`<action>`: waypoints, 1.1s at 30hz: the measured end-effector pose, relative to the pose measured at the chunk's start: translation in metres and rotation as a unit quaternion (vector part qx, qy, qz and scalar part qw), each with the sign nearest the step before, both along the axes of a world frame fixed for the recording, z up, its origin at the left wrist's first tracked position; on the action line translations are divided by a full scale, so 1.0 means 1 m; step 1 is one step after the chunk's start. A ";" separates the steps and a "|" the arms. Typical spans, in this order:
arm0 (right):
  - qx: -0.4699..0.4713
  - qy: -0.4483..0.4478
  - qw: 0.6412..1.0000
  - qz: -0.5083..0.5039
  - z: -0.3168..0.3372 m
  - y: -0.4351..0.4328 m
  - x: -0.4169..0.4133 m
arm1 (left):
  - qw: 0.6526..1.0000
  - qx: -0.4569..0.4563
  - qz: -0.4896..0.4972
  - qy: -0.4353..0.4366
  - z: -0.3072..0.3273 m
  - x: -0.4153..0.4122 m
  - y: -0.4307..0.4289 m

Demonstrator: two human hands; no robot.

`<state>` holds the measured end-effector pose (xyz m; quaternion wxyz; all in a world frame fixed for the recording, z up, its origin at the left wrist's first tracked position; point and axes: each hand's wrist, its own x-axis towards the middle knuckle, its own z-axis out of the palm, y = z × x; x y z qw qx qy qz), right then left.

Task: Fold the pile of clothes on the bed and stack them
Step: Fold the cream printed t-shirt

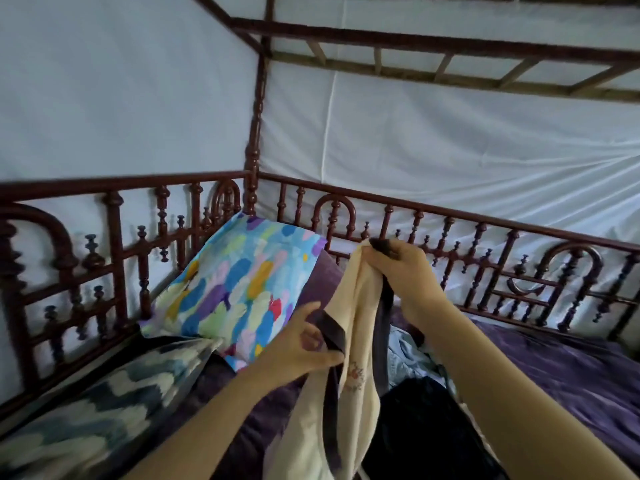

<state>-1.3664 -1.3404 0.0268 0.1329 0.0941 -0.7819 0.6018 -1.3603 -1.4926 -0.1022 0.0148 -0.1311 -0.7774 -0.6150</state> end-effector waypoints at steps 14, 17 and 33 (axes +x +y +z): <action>-0.054 0.117 0.983 -0.132 0.054 0.038 -0.005 | 0.958 -0.196 0.157 0.140 -0.106 0.020 0.099; -0.053 0.136 0.982 -0.123 0.063 0.053 -0.004 | 0.954 -0.168 0.167 0.182 -0.103 0.020 0.104; -0.068 0.014 0.951 -0.300 -0.011 0.210 0.010 | 0.991 0.066 0.107 0.045 0.029 -0.019 -0.038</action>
